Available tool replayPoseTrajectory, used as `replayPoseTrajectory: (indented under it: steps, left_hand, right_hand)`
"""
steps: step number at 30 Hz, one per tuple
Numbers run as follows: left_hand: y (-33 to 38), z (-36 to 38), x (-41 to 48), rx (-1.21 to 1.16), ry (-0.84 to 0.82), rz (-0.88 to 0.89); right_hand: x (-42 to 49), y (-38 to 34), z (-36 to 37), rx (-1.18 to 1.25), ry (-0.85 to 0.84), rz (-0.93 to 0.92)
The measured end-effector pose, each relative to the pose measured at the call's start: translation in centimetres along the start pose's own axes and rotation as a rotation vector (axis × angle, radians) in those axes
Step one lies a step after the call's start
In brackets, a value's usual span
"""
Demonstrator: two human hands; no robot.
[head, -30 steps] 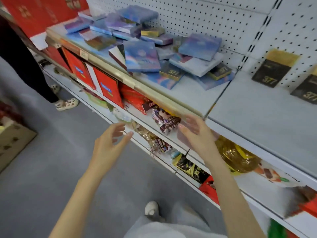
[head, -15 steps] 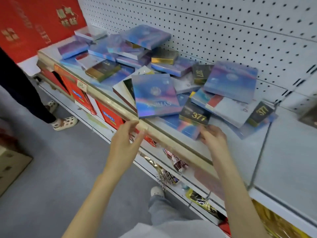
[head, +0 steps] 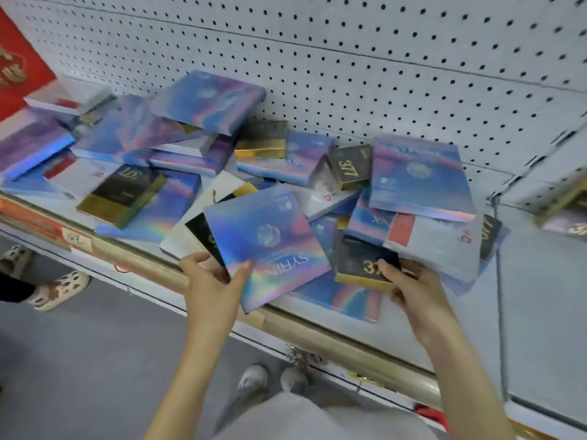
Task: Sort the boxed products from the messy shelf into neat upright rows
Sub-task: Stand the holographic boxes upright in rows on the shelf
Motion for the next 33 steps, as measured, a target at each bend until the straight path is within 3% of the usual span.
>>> replayPoseTrajectory:
  steps: [5, 11, 16, 20, 25, 28, 33]
  left_hand:
    - [1.5, 0.8, 0.7, -0.123, -0.285, -0.062]
    - [2.5, -1.2, 2.8, -0.230, -0.428, 0.015]
    - [2.5, -3.2, 3.2, -0.314, -0.477, 0.087]
    - [1.9, -4.1, 2.8, -0.391, -0.566, 0.068]
    - [2.5, -3.8, 0.6, -0.479, -0.729, 0.090]
    - [2.7, -3.1, -2.4, -0.545, -0.788, 0.063]
    - [3.0, -2.6, -9.1, -0.578, -0.862, 0.089]
  right_hand:
    - [-2.7, -0.9, 0.8, 0.098, 0.045, 0.097]
    - [-6.4, 0.0, 1.6, 0.279, 0.104, 0.152]
    - [-9.9, 1.6, 4.4, 0.376, 0.007, 0.184]
    - [-12.5, 3.1, 6.2, 0.420, 0.077, 0.114]
    - [-16.2, 5.0, 8.1, 0.767, 0.278, -0.122]
    - [-18.4, 5.8, 9.0, 0.803, 0.249, -0.221]
    - [-20.3, 6.5, 6.4, 1.006, 0.225, -0.212]
Point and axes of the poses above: each hand's wrist, its own x-axis towards the middle knuckle, its own z-axis out of the palm, y = z × x, the point moved 5 cm from there along x, towards the middle knuckle, and after that the axes turned 9 degrees about x, right-handed, at the moved point
